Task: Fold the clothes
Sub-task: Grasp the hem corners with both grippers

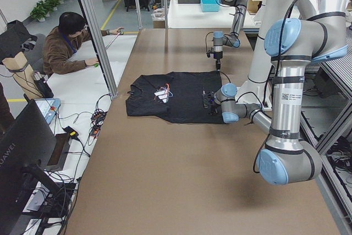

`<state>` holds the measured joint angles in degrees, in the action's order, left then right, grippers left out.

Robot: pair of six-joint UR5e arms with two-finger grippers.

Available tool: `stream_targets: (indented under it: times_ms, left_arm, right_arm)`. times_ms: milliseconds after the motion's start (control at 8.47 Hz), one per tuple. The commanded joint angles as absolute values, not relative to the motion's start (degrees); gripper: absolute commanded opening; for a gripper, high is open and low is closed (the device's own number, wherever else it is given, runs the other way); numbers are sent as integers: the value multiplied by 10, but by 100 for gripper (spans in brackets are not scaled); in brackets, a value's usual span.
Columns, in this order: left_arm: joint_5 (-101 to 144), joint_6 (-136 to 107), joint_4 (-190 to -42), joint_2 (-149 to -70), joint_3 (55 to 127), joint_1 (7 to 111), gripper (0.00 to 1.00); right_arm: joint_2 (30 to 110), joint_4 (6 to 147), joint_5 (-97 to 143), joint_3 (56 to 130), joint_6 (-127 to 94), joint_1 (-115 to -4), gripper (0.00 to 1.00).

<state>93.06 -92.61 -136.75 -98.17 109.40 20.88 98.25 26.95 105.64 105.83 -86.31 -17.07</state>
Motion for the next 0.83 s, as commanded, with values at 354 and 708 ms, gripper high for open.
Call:
stream_targets:
  times_ms: [354,708]
  left_arm:
    - [892,-925,-1370,-939,1106,172,100]
    - [827,-933,-1371,-910,1118,105,100]
  right_arm:
    - [984,262,1056,1077,-863,-173,0]
    - [980,261,1057,1099,-863,-173,0]
